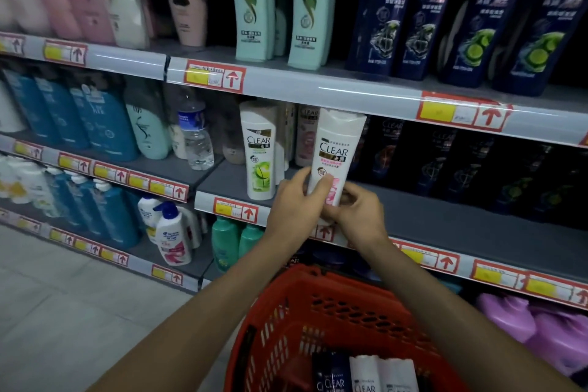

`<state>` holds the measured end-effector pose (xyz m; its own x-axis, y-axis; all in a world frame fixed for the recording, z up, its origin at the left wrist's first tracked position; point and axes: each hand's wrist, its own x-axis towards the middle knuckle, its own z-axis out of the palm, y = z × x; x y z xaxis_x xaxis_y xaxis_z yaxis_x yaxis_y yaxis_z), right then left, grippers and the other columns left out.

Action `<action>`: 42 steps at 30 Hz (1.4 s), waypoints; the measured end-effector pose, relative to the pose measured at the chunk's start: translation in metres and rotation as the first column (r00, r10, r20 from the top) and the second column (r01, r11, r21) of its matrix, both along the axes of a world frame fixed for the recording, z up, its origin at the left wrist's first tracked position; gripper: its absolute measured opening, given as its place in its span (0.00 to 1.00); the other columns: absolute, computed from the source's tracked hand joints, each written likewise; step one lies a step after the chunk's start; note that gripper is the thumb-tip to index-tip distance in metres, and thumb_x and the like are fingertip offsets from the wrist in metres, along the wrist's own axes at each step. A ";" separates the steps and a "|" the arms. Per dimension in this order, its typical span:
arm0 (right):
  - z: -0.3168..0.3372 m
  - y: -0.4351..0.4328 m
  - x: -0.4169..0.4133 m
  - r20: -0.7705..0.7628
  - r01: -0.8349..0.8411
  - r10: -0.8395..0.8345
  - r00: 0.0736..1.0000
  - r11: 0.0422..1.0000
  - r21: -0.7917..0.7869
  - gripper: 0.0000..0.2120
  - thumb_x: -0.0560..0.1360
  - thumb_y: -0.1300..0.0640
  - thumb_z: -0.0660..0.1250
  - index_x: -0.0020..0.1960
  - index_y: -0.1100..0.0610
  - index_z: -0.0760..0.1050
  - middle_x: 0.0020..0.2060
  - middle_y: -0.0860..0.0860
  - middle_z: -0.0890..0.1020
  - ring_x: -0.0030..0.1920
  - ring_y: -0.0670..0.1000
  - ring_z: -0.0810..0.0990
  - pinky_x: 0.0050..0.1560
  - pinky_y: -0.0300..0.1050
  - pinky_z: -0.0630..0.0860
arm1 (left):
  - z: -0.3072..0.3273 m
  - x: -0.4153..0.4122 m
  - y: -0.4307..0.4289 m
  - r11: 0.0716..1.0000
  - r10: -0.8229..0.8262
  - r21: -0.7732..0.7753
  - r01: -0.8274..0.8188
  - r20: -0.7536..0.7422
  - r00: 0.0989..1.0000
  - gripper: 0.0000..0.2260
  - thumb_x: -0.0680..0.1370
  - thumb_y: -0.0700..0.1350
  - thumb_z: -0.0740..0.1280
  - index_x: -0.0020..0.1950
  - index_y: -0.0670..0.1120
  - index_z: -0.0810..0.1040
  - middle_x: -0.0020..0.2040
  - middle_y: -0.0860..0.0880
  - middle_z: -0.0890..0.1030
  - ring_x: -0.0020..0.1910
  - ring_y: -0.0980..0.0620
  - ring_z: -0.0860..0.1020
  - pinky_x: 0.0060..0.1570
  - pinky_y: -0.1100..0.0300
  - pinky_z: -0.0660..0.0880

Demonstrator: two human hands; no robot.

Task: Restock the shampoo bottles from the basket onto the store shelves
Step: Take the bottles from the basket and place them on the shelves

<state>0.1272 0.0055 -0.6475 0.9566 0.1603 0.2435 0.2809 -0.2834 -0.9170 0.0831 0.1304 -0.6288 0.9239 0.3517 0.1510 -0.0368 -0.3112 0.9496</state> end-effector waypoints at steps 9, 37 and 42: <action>-0.017 0.043 0.093 0.055 0.031 -0.028 0.998 0.998 -0.052 0.20 0.67 0.63 0.82 0.57 0.55 0.82 0.46 0.47 0.87 0.46 0.43 0.86 0.47 0.40 0.83 | -0.031 0.053 0.017 0.993 -0.007 0.113 0.019 -0.099 0.995 0.26 0.78 0.53 0.59 0.78 0.59 0.66 0.59 0.49 0.83 0.56 0.46 0.81 0.56 0.48 0.80; -0.012 0.044 0.106 -0.022 0.107 -0.134 0.991 0.868 -0.486 0.34 0.74 0.60 0.77 0.76 0.58 0.67 0.68 0.59 0.76 0.67 0.59 0.76 0.66 0.49 0.75 | -0.044 0.110 0.053 0.976 -0.104 0.154 0.151 -0.280 0.954 0.38 0.71 0.34 0.68 0.81 0.47 0.63 0.69 0.43 0.77 0.65 0.40 0.78 0.67 0.46 0.76; 0.019 0.000 0.063 -0.026 0.018 -0.050 0.998 0.719 -0.695 0.38 0.74 0.58 0.75 0.80 0.53 0.62 0.71 0.59 0.69 0.69 0.59 0.73 0.67 0.45 0.71 | -0.010 0.065 0.042 0.870 -0.074 0.429 0.243 -0.375 0.924 0.38 0.72 0.41 0.71 0.82 0.49 0.62 0.71 0.45 0.76 0.66 0.44 0.78 0.65 0.51 0.77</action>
<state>0.1901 0.0057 -0.6284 0.9710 0.2361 0.0389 0.2264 -0.8537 -0.4690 0.1479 0.1720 -0.6389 0.9838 0.1644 -0.0719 0.1704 -0.7310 0.6607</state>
